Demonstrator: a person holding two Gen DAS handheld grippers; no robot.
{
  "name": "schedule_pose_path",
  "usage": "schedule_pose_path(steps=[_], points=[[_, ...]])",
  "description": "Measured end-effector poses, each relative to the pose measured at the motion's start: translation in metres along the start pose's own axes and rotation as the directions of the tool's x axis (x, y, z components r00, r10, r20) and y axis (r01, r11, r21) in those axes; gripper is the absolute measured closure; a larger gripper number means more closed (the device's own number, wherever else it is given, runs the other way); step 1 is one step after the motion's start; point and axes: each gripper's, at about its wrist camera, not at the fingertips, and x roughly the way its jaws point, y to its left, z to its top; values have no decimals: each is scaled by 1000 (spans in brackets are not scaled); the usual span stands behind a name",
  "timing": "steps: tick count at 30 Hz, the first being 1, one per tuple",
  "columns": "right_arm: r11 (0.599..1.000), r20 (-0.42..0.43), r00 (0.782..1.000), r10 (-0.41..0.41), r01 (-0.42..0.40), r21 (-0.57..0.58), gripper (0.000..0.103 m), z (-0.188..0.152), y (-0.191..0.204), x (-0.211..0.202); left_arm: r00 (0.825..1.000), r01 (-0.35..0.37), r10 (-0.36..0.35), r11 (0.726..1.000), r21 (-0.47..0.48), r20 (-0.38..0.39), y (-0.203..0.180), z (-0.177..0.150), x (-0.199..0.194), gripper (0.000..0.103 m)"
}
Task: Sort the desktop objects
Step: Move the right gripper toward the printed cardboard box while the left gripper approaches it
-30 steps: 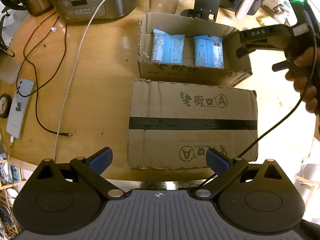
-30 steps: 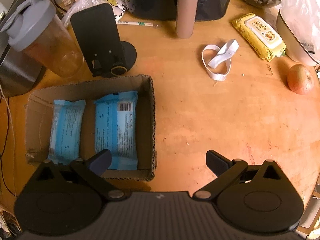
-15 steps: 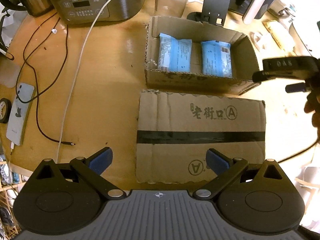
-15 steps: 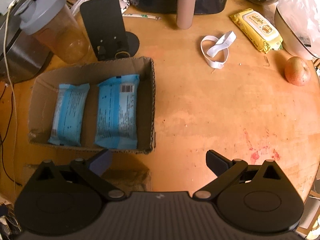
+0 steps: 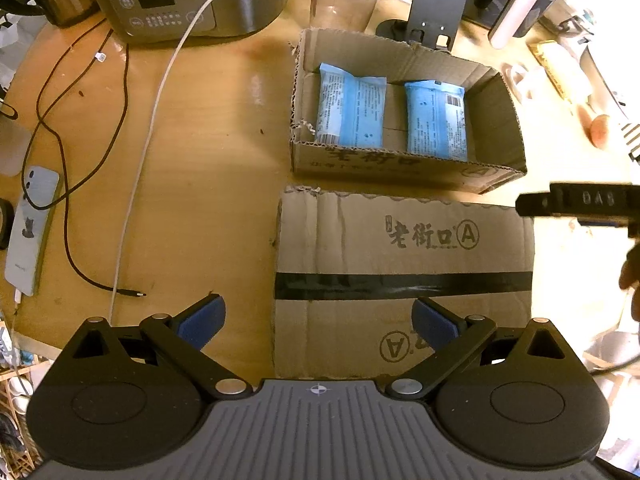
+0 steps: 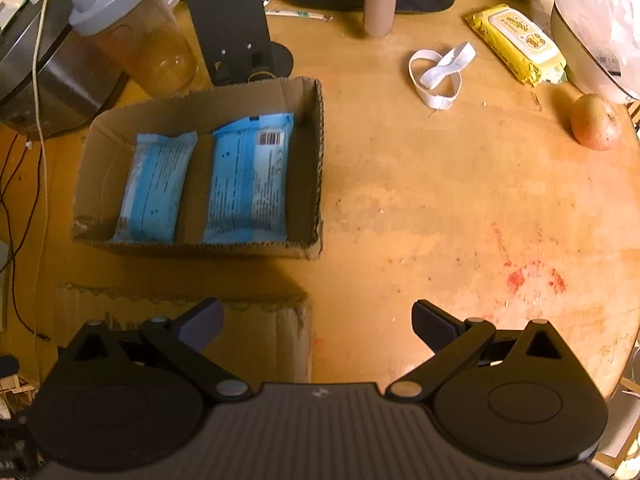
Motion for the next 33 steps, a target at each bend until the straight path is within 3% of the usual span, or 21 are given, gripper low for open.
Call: schedule_pose_path(steps=[21, 33], points=[[999, -44, 999, 30, -29, 26, 0, -52, -9, -1, 999, 39, -39, 999, -1, -37, 6, 11, 12, 1], [998, -44, 998, 48, -46, 34, 0, -56, -12, 1, 997, 51, -50, 999, 3, -55, 8, 11, 17, 1]])
